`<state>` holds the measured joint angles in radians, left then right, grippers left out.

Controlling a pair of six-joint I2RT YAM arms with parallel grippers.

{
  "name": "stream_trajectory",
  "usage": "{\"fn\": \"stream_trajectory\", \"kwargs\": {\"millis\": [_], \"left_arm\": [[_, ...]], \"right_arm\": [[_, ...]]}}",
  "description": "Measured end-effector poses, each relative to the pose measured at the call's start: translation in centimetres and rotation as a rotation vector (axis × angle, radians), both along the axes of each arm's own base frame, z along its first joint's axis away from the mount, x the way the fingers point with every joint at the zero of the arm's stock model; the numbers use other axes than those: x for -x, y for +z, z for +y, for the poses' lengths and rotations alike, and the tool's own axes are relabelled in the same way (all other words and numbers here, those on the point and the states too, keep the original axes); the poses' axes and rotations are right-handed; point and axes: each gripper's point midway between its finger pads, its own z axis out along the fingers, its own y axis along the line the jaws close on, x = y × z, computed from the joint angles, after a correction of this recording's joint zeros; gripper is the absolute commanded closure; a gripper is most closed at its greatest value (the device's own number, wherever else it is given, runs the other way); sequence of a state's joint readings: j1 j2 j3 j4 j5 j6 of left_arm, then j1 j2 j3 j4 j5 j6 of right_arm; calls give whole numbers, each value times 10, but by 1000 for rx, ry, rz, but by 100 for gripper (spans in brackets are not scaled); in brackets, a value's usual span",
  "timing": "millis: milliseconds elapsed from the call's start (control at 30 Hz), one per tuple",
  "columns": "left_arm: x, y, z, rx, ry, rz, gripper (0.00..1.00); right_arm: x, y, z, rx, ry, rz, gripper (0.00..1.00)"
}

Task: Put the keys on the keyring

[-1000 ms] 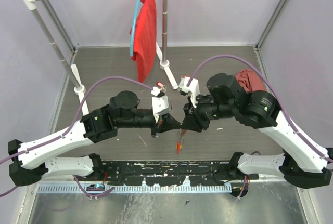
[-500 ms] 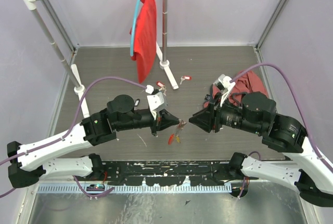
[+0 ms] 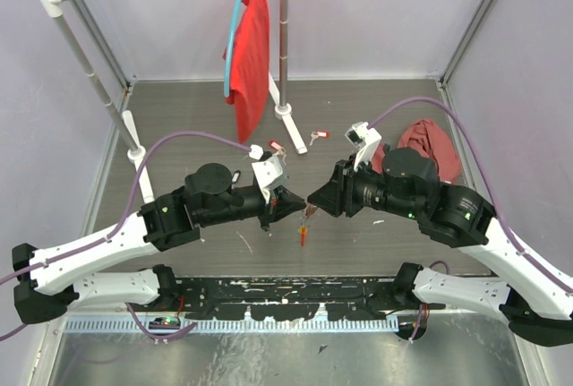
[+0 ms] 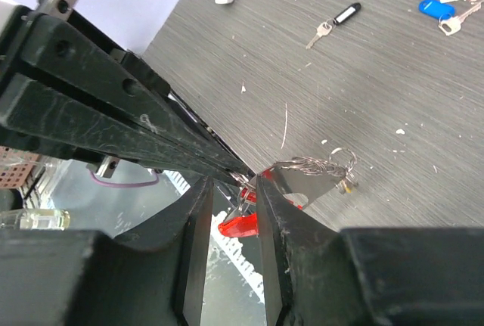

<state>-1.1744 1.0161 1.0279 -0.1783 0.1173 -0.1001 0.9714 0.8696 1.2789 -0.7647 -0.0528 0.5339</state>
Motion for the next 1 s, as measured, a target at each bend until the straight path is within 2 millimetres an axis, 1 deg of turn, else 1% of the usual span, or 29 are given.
{"fn": "stream_trajectory", "kwargs": {"millis": [200, 533, 700, 767, 933, 1000], "left_arm": [[-1, 1, 1, -4, 3, -6, 100], [-2, 0, 1, -10, 4, -17, 100], [-2, 0, 1, -12, 6, -19, 100], [-3, 0, 2, -12, 11, -20, 100], [-4, -1, 2, -15, 18, -20, 100], [-4, -1, 2, -18, 19, -19, 100]], "right_arm": [[-1, -12, 2, 38, -1, 30, 67], [-1, -16, 3, 52, 2, 42, 69], [0, -17, 3, 53, 8, 45, 78], [0, -18, 4, 56, 10, 48, 79], [0, -22, 5, 65, 12, 55, 91], [-1, -23, 4, 70, 9, 57, 94]]}}
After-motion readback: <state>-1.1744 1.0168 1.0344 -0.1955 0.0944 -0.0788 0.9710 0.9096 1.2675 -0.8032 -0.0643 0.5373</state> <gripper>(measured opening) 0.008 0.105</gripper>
